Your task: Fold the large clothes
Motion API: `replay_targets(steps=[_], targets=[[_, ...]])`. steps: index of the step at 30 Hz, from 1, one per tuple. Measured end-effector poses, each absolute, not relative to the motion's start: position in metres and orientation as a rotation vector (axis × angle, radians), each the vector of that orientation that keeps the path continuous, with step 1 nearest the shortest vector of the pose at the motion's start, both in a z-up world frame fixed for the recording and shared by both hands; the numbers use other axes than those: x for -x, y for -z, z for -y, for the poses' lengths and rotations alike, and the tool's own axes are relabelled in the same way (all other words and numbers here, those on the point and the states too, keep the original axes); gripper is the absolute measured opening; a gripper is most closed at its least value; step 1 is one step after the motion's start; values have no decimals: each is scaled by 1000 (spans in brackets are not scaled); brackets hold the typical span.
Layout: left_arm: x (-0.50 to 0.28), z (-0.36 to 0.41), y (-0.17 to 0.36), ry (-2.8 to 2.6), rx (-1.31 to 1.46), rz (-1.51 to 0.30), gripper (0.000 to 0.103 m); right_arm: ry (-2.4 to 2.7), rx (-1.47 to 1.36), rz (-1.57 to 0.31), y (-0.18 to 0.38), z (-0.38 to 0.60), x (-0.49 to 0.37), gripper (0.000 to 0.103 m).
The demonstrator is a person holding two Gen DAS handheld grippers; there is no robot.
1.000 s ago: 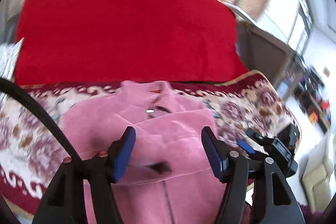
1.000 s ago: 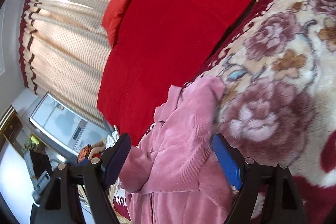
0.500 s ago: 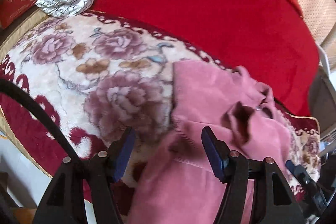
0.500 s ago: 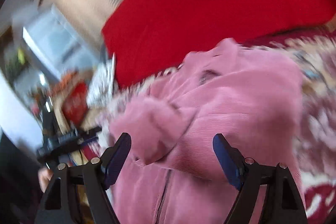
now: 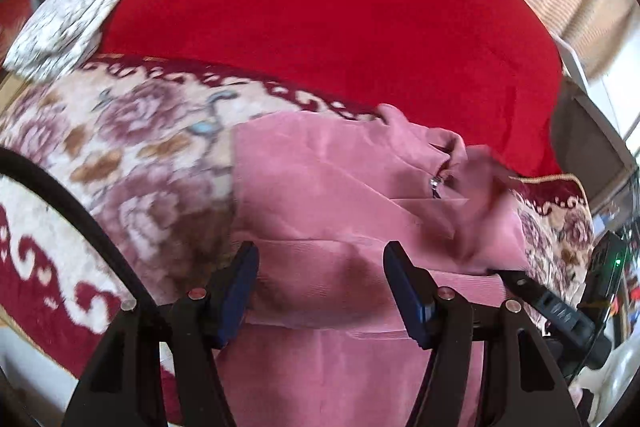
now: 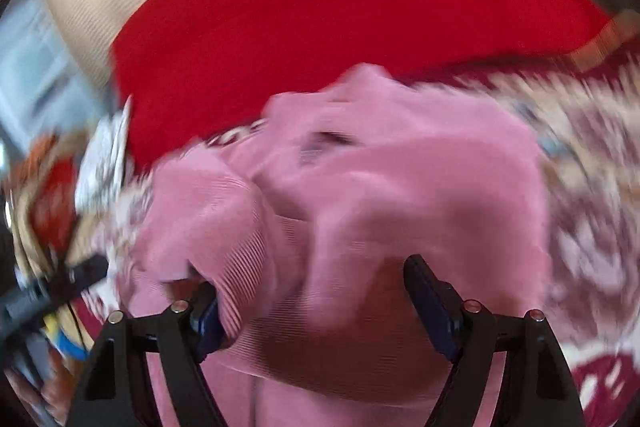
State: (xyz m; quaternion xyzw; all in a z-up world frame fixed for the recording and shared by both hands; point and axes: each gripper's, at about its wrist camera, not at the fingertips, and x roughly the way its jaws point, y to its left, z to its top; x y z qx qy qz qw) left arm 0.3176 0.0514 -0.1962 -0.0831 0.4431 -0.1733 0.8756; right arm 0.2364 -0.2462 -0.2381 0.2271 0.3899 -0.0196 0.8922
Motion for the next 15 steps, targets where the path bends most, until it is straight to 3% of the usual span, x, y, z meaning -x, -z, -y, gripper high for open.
replay_targets(steps=[7, 15], targets=[[-317, 9, 196, 423, 6, -956, 66, -10, -718, -695, 244, 318, -182, 83], [-313, 31, 253, 385, -136, -1137, 66, 40, -753, -586, 227, 354, -169, 83]])
